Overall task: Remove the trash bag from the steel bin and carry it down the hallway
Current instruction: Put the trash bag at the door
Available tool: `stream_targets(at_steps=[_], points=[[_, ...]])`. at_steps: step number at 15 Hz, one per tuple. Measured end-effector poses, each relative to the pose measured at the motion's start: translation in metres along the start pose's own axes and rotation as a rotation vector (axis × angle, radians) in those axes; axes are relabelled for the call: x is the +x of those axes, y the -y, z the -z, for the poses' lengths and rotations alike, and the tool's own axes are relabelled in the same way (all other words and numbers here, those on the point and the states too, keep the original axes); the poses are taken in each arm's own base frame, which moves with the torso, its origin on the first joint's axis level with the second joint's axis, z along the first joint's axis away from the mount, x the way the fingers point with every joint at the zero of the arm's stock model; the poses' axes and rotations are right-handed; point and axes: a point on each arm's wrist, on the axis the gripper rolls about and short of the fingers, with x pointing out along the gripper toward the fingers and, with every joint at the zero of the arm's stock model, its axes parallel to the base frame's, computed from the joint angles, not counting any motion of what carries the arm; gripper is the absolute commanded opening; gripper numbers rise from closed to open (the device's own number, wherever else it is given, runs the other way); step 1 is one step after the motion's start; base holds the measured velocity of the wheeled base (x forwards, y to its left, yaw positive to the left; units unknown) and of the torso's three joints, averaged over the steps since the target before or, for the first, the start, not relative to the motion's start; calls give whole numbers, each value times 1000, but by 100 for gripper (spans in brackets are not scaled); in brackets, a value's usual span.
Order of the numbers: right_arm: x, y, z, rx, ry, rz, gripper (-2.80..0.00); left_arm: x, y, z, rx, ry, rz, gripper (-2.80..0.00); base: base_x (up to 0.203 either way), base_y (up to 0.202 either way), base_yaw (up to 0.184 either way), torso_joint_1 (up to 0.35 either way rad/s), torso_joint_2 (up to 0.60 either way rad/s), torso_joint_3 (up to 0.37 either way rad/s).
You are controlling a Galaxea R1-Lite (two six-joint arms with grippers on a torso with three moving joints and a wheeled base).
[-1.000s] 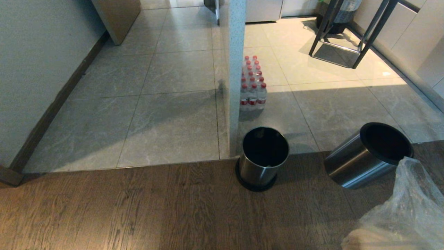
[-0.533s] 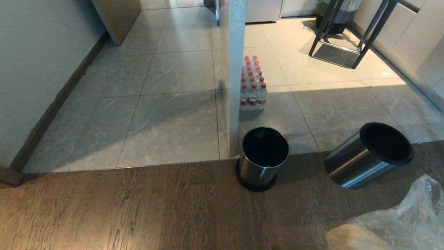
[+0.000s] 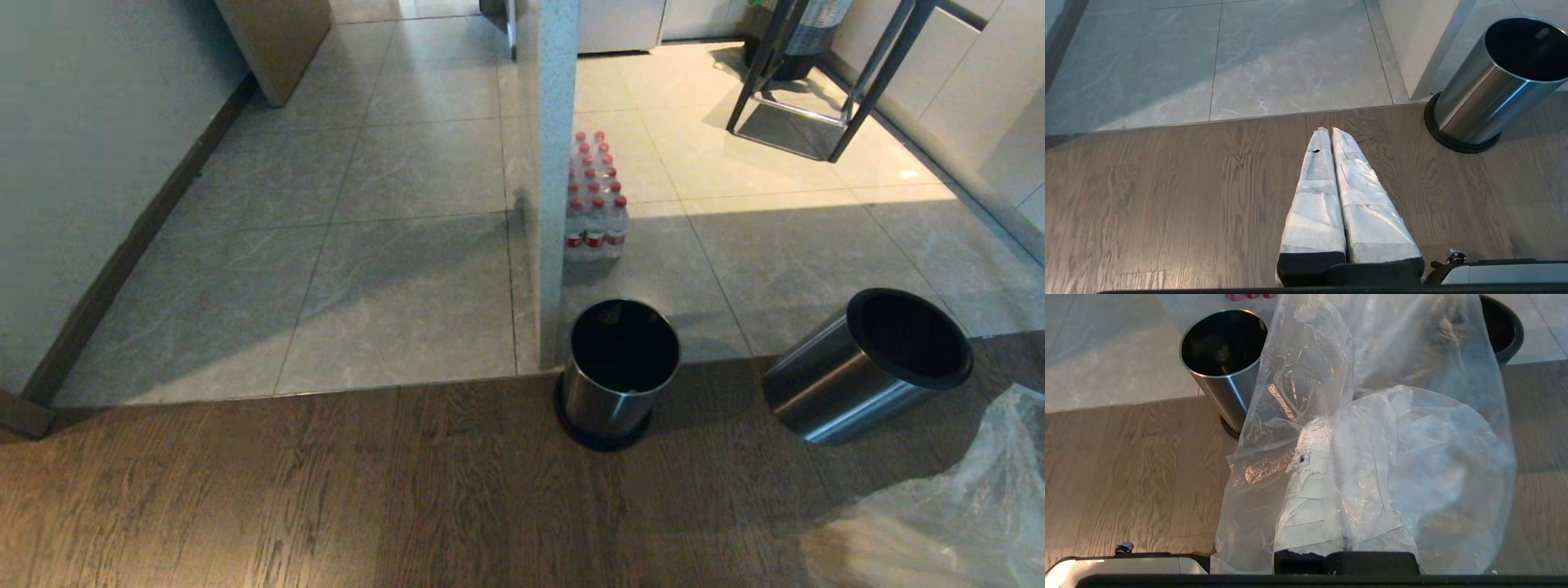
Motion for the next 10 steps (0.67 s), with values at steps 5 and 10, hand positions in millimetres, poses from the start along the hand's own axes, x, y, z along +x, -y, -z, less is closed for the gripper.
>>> stream_targets(at_steps=[5, 10], points=[[0, 0, 0, 0, 3, 0, -280, 0, 0, 0, 0, 0, 0, -280, 0, 0, 0, 0, 0, 0], [0, 0, 0, 1, 3, 0, -280, 0, 0, 0, 10, -1, 0, -280, 0, 0, 0, 0, 0, 0]])
